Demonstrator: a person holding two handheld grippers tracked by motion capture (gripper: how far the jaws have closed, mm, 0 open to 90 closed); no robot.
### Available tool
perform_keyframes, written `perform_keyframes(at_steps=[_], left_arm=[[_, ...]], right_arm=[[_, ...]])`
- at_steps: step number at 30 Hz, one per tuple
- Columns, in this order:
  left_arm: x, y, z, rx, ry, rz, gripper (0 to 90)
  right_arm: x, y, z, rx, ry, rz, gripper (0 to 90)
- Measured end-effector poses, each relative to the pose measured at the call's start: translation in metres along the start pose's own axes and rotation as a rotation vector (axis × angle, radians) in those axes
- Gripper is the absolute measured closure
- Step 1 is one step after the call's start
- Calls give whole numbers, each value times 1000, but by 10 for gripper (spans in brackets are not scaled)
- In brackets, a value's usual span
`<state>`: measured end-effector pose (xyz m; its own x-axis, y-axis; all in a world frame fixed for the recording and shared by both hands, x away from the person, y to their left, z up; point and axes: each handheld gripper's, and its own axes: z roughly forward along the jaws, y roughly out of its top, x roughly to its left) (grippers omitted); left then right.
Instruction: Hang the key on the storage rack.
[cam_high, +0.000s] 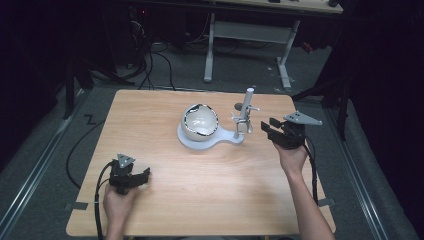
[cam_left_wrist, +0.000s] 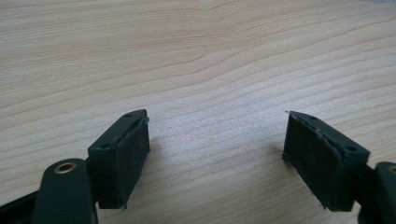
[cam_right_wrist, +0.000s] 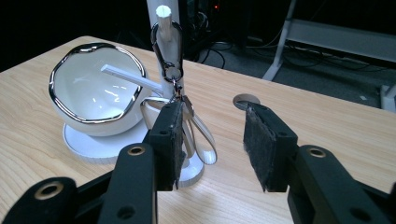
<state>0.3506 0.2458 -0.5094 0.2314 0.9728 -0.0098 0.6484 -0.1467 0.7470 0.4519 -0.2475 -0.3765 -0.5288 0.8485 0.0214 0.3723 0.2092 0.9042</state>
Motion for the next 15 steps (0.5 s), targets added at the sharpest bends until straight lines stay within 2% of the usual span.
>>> perform_keyframes(at_steps=[15], left_arm=[[0,0,0,0,1,0,230]], right_arm=[[-6,-5,-13,-17,-2,18,578]])
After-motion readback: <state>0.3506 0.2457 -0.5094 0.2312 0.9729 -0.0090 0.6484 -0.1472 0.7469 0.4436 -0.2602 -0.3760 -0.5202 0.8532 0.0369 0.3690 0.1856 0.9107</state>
